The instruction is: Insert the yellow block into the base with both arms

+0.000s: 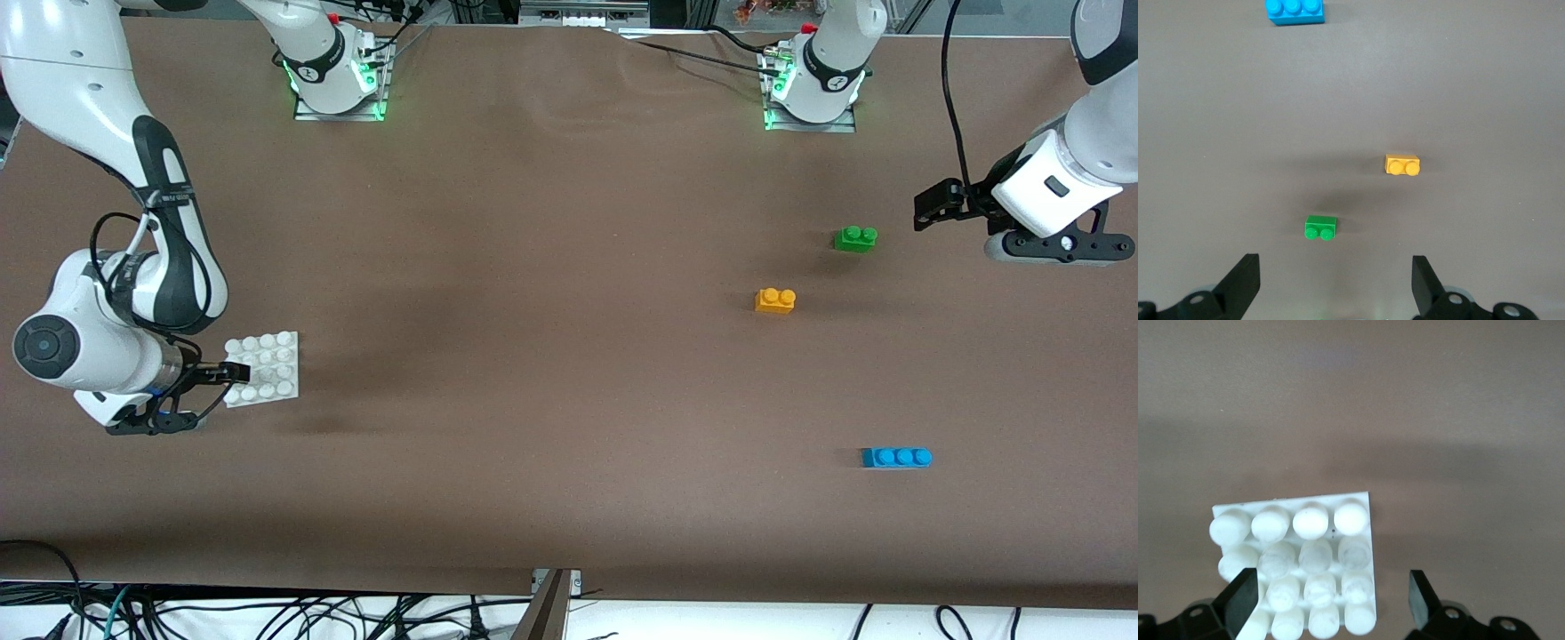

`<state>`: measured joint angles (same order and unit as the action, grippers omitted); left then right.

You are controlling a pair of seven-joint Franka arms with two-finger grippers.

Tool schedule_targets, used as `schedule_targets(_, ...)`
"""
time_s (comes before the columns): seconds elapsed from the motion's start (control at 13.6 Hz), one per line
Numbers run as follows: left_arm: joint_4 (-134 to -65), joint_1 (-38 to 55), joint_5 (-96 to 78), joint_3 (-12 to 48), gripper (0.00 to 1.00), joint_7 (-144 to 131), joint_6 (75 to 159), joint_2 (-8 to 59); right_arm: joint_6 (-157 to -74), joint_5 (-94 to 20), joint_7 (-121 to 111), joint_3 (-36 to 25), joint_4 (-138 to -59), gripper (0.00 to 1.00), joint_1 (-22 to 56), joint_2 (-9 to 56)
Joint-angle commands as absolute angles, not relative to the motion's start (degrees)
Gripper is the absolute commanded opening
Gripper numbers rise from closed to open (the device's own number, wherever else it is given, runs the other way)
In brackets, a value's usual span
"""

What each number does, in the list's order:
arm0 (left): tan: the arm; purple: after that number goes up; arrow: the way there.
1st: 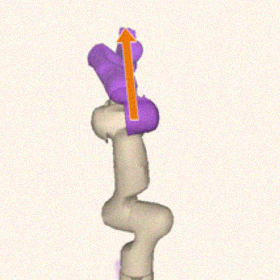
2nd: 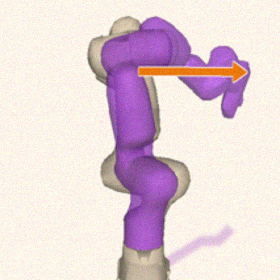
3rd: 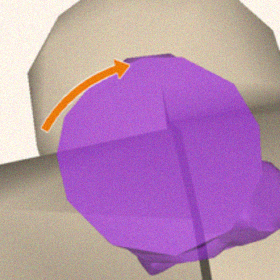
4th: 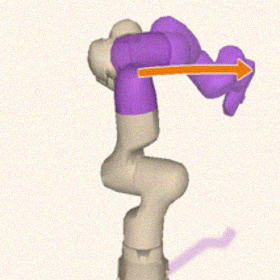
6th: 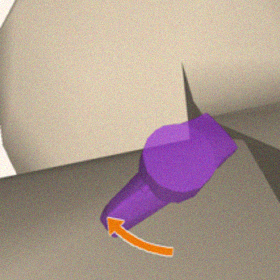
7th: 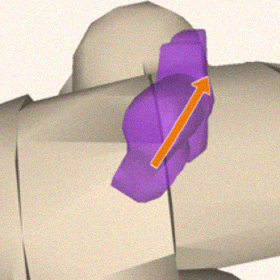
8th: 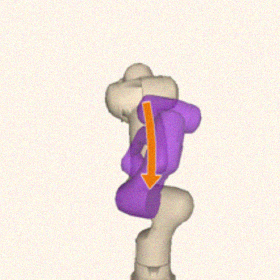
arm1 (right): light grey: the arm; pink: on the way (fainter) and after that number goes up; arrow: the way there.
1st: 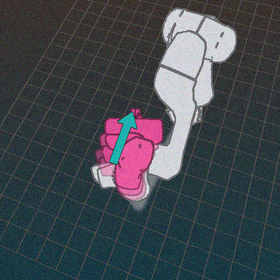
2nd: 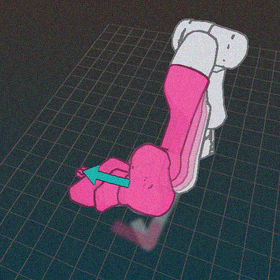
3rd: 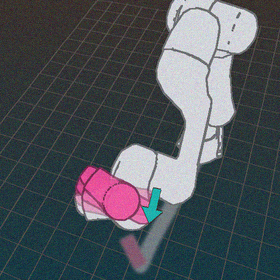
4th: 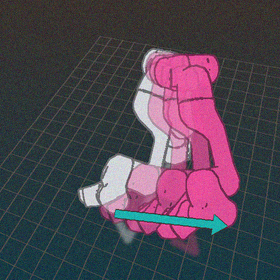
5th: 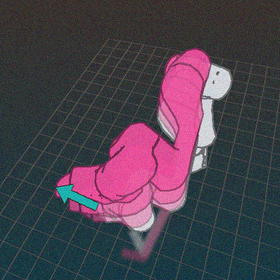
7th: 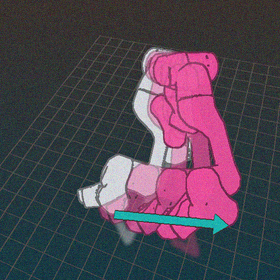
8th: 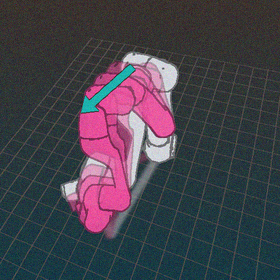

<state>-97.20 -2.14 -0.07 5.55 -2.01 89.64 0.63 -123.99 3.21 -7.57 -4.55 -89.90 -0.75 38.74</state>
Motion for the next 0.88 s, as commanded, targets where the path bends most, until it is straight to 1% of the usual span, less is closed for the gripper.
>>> schedule_targets(0.0,-96.33,-2.20,-0.88,5.36,1.00,-1.14,88.51,0.44,-126.91,3.43,-8.53,-4.13,-92.46,1.00,-1.05,38.23)
schedule_targets(0.81,-96.33,-2.20,-0.88,5.36,1.00,-1.14,88.51,0.44,-127.62,3.16,-8.26,-3.69,-94.66,1.00,-0.79,39.46)
